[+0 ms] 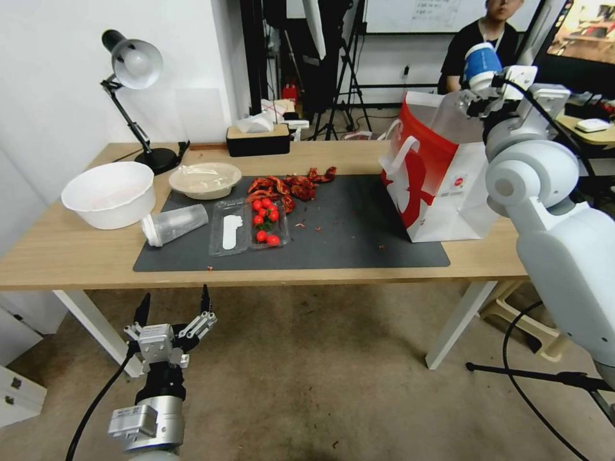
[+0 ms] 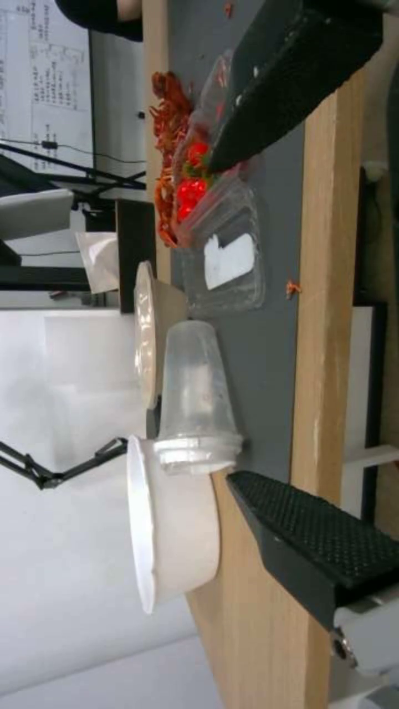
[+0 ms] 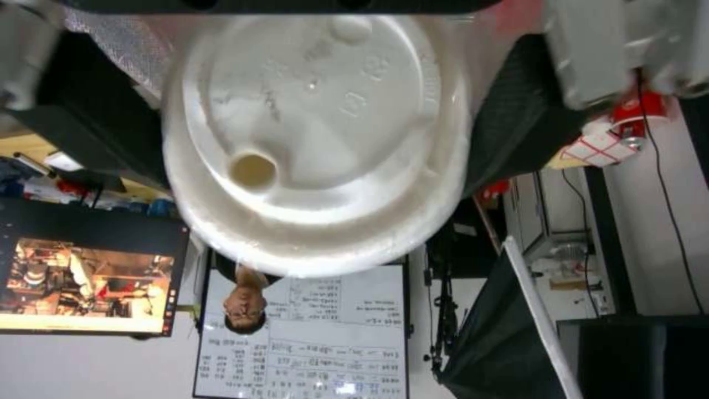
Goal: Pick up the trash from the table and place it into the takeout bag.
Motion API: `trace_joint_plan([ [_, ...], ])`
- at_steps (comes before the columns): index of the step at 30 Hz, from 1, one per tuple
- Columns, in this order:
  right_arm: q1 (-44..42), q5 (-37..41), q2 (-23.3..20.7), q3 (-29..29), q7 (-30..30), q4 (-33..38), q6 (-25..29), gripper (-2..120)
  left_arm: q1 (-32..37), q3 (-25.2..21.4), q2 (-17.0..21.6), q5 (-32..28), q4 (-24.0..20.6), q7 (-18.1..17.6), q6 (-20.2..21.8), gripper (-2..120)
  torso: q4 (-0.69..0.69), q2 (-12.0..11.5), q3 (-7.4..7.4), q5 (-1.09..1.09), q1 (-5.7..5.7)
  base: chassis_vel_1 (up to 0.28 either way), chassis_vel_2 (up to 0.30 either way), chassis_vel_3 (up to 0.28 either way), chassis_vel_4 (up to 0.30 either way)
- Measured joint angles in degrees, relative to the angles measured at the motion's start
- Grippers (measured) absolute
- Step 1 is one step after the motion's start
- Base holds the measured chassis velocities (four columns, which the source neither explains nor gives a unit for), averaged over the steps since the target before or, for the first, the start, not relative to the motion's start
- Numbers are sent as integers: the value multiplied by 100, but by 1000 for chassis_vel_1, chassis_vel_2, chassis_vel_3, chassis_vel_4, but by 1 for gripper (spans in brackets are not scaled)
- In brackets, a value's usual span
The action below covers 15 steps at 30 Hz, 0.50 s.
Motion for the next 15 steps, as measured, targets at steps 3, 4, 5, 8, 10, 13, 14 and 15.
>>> trace_joint_plan([
  [3,-1,-76,-3,-10,-28,-12,-7,99,12,0,-1,3,-2,3,-16,100,0,0,0,0,0,0,0,0,0],
  [4,-6,-130,-3,-13,-53,-22,-7,100,13,-1,-1,3,-2,4,-22,100,0,0,0,-1,0,0,0,0,0],
  [5,-19,-176,-3,-18,-77,-32,-6,100,14,-3,-1,4,-2,3,-25,100,0,0,0,-1,0,0,0,0,0],
  [8,-44,-218,-3,-25,-107,-48,0,100,14,-4,-2,6,-3,4,-32,100,0,0,0,0,0,0,0,0,0],
  [10,-91,-238,-3,-26,-131,-26,4,100,15,-2,-7,7,-7,4,-33,100,0,0,0,0,0,0,0,0,0],
  [13,-152,-236,-6,-26,-161,63,4,100,12,-2,-9,11,-8,9,-33,100,0,0,0,-1,0,0,0,0,0],
  [14,-177,-230,-6,-26,-172,106,9,100,7,-2,-9,12,-7,14,-33,100,0,0,0,-1,0,0,0,0,0],
  [15,-177,-230,-6,-26,-172,106,9,100,7,-2,-9,12,-7,14,-33,100,0,0,0,-1,0,0,0,0,0],
])
